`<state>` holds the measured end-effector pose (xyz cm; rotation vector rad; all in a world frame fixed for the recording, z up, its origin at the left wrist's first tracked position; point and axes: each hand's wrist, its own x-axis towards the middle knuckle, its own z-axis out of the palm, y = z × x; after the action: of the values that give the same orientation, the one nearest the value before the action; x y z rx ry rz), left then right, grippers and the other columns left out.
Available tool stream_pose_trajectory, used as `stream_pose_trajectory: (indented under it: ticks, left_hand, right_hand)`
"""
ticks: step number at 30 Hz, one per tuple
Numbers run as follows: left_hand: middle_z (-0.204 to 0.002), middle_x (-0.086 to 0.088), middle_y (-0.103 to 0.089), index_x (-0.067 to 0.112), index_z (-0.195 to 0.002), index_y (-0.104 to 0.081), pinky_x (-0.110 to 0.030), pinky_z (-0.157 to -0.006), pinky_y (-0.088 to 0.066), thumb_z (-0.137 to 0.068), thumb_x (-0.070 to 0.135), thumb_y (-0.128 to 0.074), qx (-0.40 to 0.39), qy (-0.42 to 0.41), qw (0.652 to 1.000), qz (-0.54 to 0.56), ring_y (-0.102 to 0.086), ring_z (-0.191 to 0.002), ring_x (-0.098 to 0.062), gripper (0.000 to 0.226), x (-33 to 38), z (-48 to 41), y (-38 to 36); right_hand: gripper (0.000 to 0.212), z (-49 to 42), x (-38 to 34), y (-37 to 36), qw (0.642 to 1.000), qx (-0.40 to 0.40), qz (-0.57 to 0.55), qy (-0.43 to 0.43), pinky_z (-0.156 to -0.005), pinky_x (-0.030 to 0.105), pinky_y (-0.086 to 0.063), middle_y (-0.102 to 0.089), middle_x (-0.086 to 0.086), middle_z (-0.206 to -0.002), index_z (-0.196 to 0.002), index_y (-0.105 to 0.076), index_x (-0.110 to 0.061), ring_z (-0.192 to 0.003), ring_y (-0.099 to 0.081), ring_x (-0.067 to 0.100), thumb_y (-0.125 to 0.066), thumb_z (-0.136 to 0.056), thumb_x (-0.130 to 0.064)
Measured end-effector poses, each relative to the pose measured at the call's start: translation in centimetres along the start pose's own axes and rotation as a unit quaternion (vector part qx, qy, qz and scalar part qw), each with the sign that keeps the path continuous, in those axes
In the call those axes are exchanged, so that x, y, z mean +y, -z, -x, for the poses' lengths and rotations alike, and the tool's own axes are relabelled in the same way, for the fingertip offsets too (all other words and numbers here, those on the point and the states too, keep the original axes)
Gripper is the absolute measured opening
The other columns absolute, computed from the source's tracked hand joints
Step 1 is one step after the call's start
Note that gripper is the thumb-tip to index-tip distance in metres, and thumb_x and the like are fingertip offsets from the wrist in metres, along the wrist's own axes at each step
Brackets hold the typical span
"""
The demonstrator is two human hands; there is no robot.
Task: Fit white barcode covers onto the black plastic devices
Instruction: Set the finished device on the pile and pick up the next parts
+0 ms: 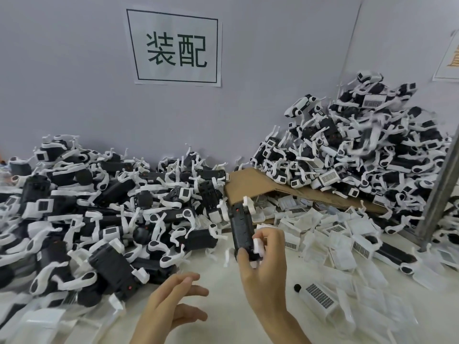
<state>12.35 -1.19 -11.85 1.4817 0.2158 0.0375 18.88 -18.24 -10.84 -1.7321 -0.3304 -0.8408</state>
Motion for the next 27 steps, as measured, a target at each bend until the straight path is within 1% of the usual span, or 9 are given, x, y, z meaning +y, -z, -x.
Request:
stream_pose_trajectory:
  ticks: [3,7,9,13,16,19,22,24,27]
  left_hand:
    - [-0.106,-0.003,-0.077,0.021,-0.117,-0.068,-0.041,-0.077,-0.052,-0.097,0.03,-0.054,-0.015,0.008,1.0,0.024,-0.075,-0.085,-0.034,0.026,0.0,-0.2,-0.4]
    - [-0.111,0.005,-0.076,0.03,-0.117,-0.07,-0.04,-0.077,-0.053,-0.076,0.043,-0.065,0.009,-0.002,0.997,0.075,-0.076,-0.09,-0.018,0.043,-0.1,-0.3,-0.6]
    - [-0.11,0.001,-0.076,0.023,-0.119,-0.07,-0.041,-0.079,-0.053,-0.068,0.049,-0.067,0.003,-0.004,0.995,0.104,-0.075,-0.092,-0.016,0.057,0.1,-0.2,-0.5]
    - [-0.121,-0.015,-0.071,0.004,-0.13,-0.059,-0.048,-0.09,-0.054,-0.069,0.047,-0.072,0.015,-0.006,0.985,0.17,-0.071,-0.107,-0.029,0.076,-0.5,-0.4,0.1]
    - [-0.115,-0.014,-0.074,0.007,-0.115,-0.069,-0.044,-0.085,-0.054,-0.073,0.04,-0.071,0.035,-0.051,0.983,0.172,-0.071,-0.107,-0.025,0.053,-0.5,-0.2,0.4]
    - [-0.109,-0.011,-0.075,0.017,-0.095,-0.077,-0.043,-0.083,-0.053,-0.075,0.04,-0.071,0.021,-0.07,0.985,0.153,-0.073,-0.102,-0.02,0.031,-0.3,0.1,0.3]
    - [-0.11,-0.011,-0.075,0.025,-0.098,-0.077,-0.051,-0.094,-0.053,-0.079,0.036,-0.079,0.019,-0.077,0.988,0.131,-0.072,-0.104,-0.023,0.022,-0.3,0.4,-0.1]
    - [-0.111,-0.011,-0.075,0.026,-0.102,-0.076,-0.053,-0.098,-0.051,-0.078,0.035,-0.083,0.02,-0.084,0.989,0.122,-0.071,-0.107,-0.027,0.027,-0.3,0.5,-0.2]
    - [-0.108,-0.013,-0.075,0.027,-0.103,-0.076,-0.046,-0.089,-0.054,-0.076,0.032,-0.083,0.018,-0.106,0.988,0.11,-0.071,-0.104,-0.028,0.028,0.0,0.8,-0.1]
  right_hand:
    - [0.032,0.7,-0.4,-0.4,0.995,-0.033,0.028,0.089,-0.073,0.009,-0.043,-0.045,-0.013,-0.099,-0.093,-0.051,-0.023,-0.088,-0.054,0.006,-0.075,-0.077,-0.009]
    - [0.029,2.1,-1.0,-1.1,0.978,-0.125,0.038,0.165,-0.075,0.02,-0.052,-0.049,-0.009,-0.11,-0.107,-0.062,-0.023,-0.097,-0.056,0.008,-0.073,-0.082,-0.014]
    - [0.033,2.7,-1.3,-1.4,0.967,-0.163,0.041,0.193,-0.081,0.025,-0.054,-0.051,-0.006,-0.115,-0.112,-0.064,-0.023,-0.101,-0.057,0.011,-0.071,-0.082,-0.011]
    - [0.044,3.4,-2.1,-1.5,0.954,-0.217,0.008,0.205,-0.089,0.029,-0.053,-0.05,-0.005,-0.122,-0.12,-0.06,-0.024,-0.108,-0.057,0.013,-0.069,-0.082,-0.004]
    - [0.055,3.3,-2.5,-1.4,0.952,-0.245,-0.023,0.183,-0.094,0.027,-0.051,-0.048,-0.008,-0.13,-0.128,-0.056,-0.025,-0.116,-0.055,0.009,-0.065,-0.079,-0.003]
    - [0.053,2.9,-2.4,-1.1,0.947,-0.276,-0.024,0.163,-0.094,0.031,-0.052,-0.051,-0.011,-0.126,-0.127,-0.058,-0.021,-0.116,-0.055,0.009,-0.061,-0.076,-0.007]
    - [0.043,2.4,-2.1,-0.9,0.947,-0.288,-0.037,0.138,-0.09,0.033,-0.052,-0.055,-0.012,-0.119,-0.121,-0.06,-0.019,-0.111,-0.057,0.01,-0.059,-0.078,-0.013]
    - [0.04,2.3,-1.9,-0.9,0.949,-0.287,-0.046,0.124,-0.09,0.032,-0.052,-0.056,-0.012,-0.118,-0.12,-0.059,-0.02,-0.111,-0.058,0.01,-0.059,-0.08,-0.017]
    - [0.048,2.3,-1.5,-1.1,0.946,-0.303,-0.038,0.108,-0.093,0.03,-0.052,-0.054,-0.015,-0.124,-0.127,-0.055,-0.026,-0.115,-0.057,0.009,-0.06,-0.081,-0.014]
